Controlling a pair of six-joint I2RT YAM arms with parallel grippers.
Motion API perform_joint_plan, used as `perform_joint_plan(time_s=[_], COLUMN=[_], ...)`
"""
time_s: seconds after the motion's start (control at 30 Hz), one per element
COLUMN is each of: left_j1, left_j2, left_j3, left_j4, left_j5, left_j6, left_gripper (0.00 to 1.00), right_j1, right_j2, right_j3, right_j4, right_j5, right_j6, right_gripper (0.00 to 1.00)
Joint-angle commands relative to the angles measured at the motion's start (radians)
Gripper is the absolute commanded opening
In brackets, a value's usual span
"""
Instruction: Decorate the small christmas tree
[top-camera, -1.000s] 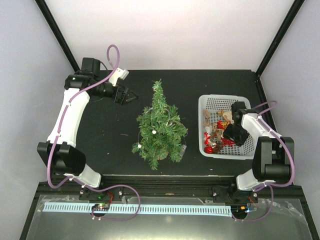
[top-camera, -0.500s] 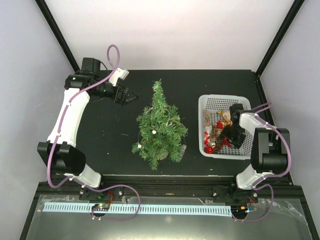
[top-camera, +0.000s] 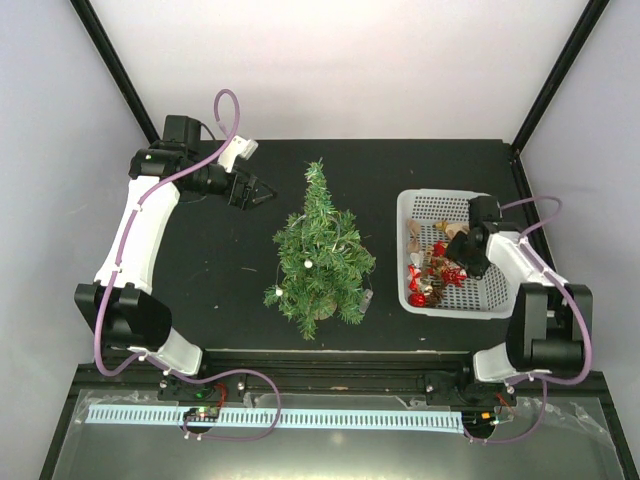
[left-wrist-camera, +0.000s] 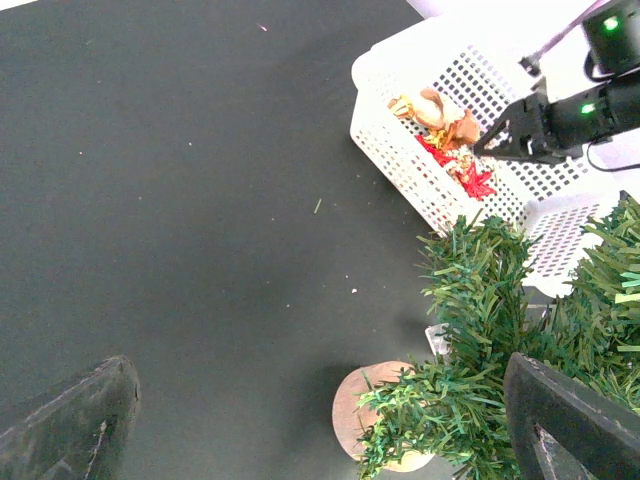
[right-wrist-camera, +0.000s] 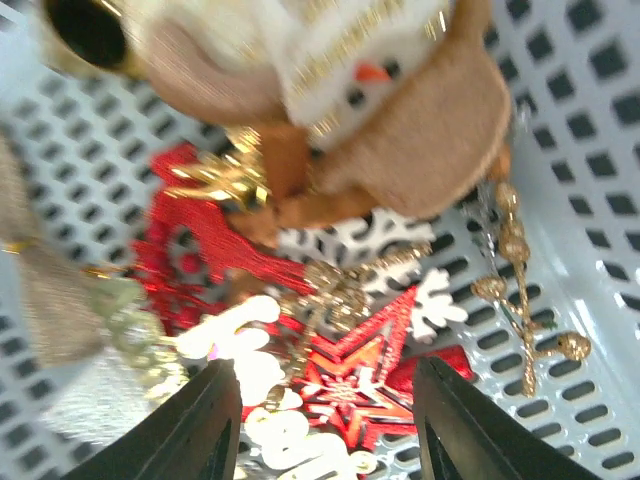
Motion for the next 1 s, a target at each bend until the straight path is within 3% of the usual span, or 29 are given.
perform_joint_plan(time_s=[0.0, 0.3, 0.6, 0.97], left_j1=[-0.007, -0.007, -0.007, -0.013], left_j2=[0.012, 0.016, 0.02, 0.021], left_j3=[0.02, 0.018, 0.016, 0.016], left_j4=[0.004, 0.003, 0.007, 0.009], left_j5=[0.017, 0.021, 0.027, 0.025], left_j6=[0.007, 0.008, 0.0, -0.006], left_gripper=[0.99, 0.99, 0.99, 0.99], right_j1=[-0.02, -0.039, -0.039, -0.058], right_j2=[-0.081, 0.037, 0.042, 0.111], right_j3=[0.014, 0.057, 0.017, 0.038], right_j4=[0.107, -0.12, -0.155, -0.165], right_j5=[-0.035, 0.052, 0.066, 0.075], right_j6=[-0.009, -0.02, 0.02, 0.137], right_gripper=[0.47, 0.32, 0.22, 0.18])
